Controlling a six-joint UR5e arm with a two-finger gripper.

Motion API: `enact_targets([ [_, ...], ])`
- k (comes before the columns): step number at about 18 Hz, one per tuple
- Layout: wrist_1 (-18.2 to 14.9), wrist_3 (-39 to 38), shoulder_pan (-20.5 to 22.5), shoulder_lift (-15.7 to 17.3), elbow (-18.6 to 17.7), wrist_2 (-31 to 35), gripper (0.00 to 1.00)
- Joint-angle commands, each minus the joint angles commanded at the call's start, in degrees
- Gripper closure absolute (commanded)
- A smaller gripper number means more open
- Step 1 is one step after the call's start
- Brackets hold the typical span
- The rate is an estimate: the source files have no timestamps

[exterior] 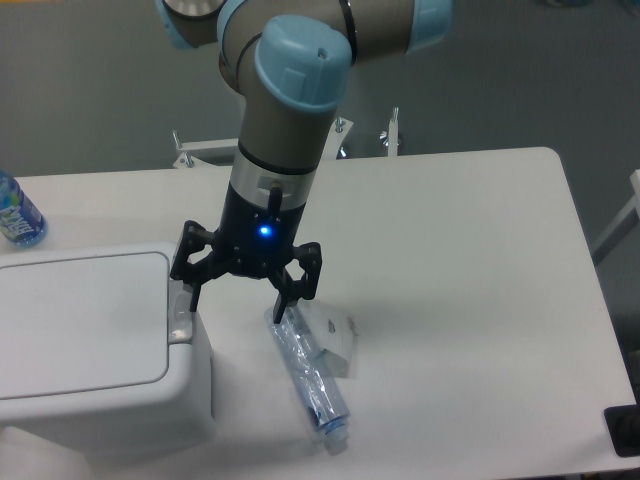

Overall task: Open the trash can
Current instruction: 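Press the gripper down on the grey lid button to pop the lid open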

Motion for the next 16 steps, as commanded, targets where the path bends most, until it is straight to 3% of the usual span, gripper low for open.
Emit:
enact_targets([
  [16, 0.79, -0.09, -0.53, -0.7, -0.09, 0.0, 0.0],
])
